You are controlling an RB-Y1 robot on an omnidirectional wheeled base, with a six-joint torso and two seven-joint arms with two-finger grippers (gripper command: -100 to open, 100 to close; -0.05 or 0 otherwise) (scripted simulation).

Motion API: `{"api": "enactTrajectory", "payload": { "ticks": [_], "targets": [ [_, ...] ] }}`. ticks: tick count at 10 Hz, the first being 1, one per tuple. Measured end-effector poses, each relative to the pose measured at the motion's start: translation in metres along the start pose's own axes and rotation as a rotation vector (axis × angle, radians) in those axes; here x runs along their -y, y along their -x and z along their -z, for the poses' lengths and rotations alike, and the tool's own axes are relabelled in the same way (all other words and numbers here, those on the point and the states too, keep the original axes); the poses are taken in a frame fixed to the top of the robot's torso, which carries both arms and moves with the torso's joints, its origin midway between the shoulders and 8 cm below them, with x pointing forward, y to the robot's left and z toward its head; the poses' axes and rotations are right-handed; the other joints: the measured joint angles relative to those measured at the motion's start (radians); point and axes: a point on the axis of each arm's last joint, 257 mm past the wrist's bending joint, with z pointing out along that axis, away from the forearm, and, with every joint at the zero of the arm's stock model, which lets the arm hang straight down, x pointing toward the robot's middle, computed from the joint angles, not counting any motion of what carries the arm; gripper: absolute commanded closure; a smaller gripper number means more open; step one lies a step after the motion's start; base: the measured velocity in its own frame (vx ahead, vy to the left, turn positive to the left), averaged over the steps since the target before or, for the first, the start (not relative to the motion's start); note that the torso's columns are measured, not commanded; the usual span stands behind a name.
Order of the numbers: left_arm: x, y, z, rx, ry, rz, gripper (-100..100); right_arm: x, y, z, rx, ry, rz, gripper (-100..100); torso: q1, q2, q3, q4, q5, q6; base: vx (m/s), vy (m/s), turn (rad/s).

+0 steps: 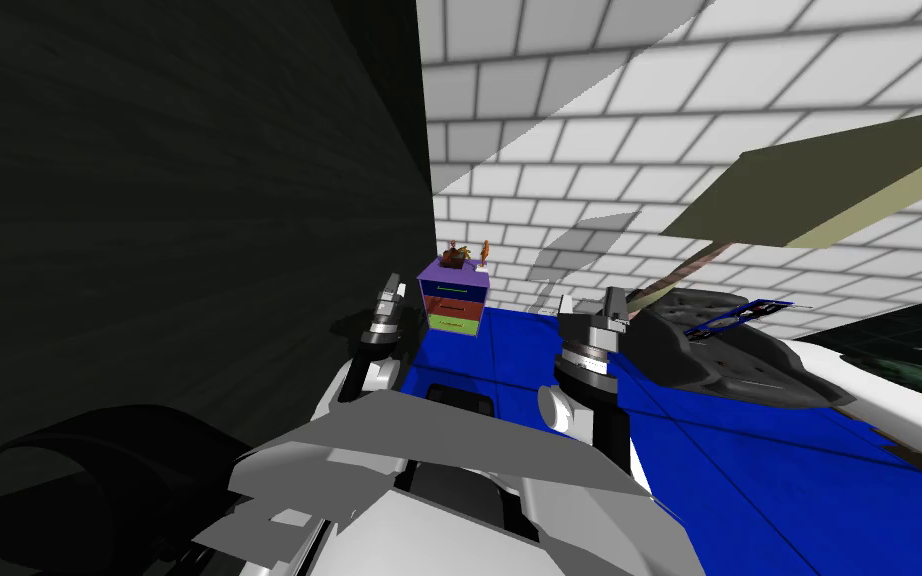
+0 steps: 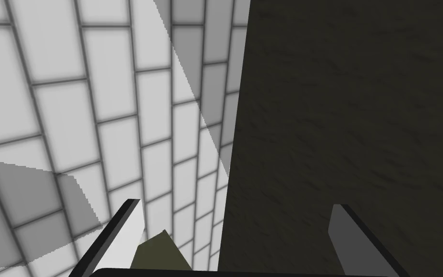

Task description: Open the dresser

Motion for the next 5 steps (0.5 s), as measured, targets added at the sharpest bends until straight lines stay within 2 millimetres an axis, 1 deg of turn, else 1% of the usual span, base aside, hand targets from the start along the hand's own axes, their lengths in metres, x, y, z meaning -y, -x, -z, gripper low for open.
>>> {"api": "enactTrajectory", "payload": {
  "ticks": [1, 2, 5],
  "targets": [
    [0.0000, 0.0000, 0.0000, 0.000, 0.000, 0.000, 0, 0.0000, 0.0000, 0.0000, 0.000, 0.000, 0.000, 0, 0.000, 0.040, -0.082, 0.041, 0.000, 0.000, 0.000, 0.000, 0.000],
    [0.0000, 0.0000, 0.0000, 0.000, 0.000, 0.000, 0, 0.0000, 0.0000, 0.0000, 0.000, 0.000, 0.000, 0, 0.000, 0.104, -0.209, 0.105, 0.000, 0.000, 0.000, 0.000, 0.000],
    [0.0001, 0.0000, 0.0000, 0.000, 0.000, 0.000, 0, -0.0001, 0.0000, 0.0000, 0.000, 0.000, 0.000, 0, 0.000, 0.322, -0.644, 0.322, 0.000, 0.000, 0.000, 0.000, 0.000]
  ]
}}
